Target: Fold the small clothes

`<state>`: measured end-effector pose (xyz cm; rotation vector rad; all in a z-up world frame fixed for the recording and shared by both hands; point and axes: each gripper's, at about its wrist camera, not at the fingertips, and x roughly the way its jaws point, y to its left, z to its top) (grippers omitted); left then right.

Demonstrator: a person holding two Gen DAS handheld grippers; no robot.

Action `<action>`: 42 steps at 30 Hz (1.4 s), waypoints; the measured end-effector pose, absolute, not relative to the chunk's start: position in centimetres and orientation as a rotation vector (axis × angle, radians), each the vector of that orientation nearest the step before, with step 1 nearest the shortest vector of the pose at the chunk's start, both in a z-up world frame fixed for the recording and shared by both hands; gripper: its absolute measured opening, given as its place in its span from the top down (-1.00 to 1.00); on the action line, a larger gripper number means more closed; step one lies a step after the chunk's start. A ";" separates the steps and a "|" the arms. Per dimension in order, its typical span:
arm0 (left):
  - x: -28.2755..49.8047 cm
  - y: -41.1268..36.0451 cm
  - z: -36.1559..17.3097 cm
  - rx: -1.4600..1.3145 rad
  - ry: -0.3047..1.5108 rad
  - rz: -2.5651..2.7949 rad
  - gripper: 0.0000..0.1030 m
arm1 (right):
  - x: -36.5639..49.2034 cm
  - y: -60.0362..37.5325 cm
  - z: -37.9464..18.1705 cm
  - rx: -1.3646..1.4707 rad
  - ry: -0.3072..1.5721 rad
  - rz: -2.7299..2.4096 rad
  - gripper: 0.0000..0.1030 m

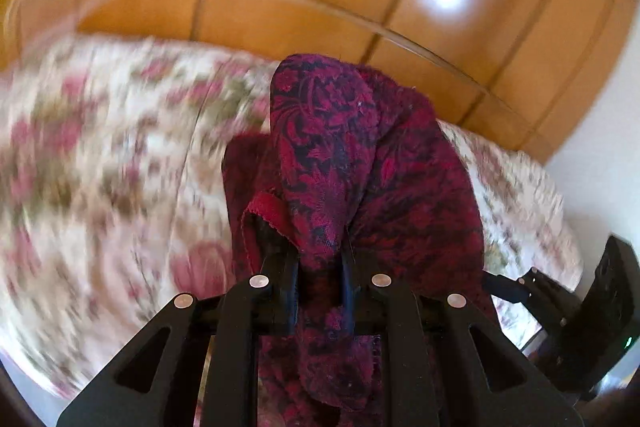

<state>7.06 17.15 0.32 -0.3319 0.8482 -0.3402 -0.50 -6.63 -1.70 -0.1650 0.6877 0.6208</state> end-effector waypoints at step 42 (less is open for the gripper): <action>6.6 16.3 0.4 -0.269 0.829 -0.117 0.03 | 16.7 -4.6 -1.1 -0.020 0.888 0.569 -0.80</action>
